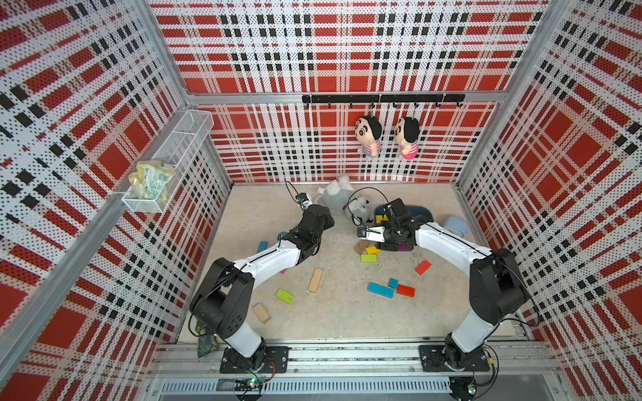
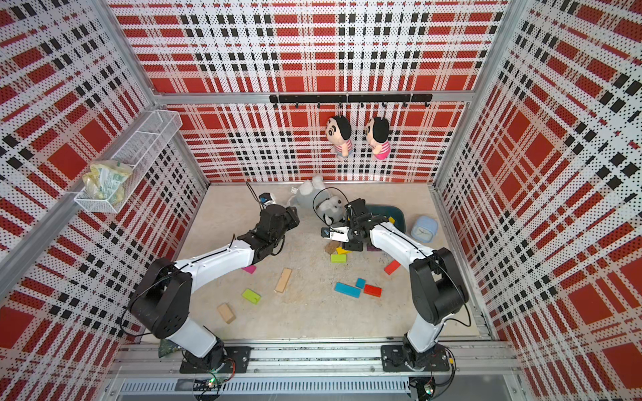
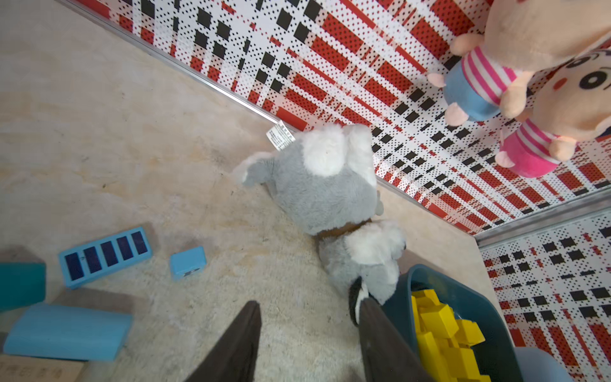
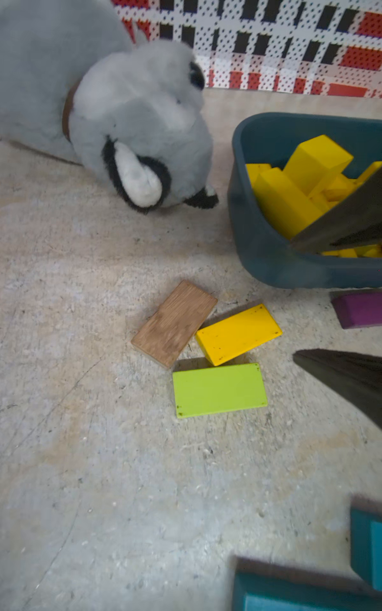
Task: Pick out the yellow building blocks
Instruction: Pick up the building block from the center of the board.
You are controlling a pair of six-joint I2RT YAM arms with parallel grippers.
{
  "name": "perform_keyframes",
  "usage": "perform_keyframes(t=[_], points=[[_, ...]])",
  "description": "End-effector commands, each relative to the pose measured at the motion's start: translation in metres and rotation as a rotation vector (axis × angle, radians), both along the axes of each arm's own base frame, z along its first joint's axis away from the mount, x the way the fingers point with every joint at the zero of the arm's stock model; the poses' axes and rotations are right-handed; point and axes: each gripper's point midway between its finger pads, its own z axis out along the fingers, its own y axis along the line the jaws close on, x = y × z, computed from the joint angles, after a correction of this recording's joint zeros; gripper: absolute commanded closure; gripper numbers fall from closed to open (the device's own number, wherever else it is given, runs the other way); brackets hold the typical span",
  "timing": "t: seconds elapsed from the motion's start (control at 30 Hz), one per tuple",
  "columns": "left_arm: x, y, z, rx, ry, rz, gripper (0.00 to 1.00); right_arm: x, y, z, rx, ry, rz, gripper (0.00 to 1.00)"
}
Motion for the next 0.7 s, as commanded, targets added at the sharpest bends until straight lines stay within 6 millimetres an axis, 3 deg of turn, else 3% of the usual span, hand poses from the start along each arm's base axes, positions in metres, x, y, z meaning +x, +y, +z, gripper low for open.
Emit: perform_keyframes(t=[0.0, 0.3, 0.67], points=[[-0.004, 0.014, 0.018, -0.030, -0.042, 0.049, 0.49, -0.004, 0.004, -0.015, -0.099, 0.042, 0.095, 0.49], [-0.012, 0.034, 0.020, -0.013, -0.043, 0.091, 0.48, 0.008, -0.001, -0.046, -0.221, 0.085, 0.099, 0.50], [-0.013, 0.034, 0.018, -0.021, -0.038, 0.090, 0.48, 0.006, -0.008, -0.071, -0.286, 0.134, 0.043, 0.50]])
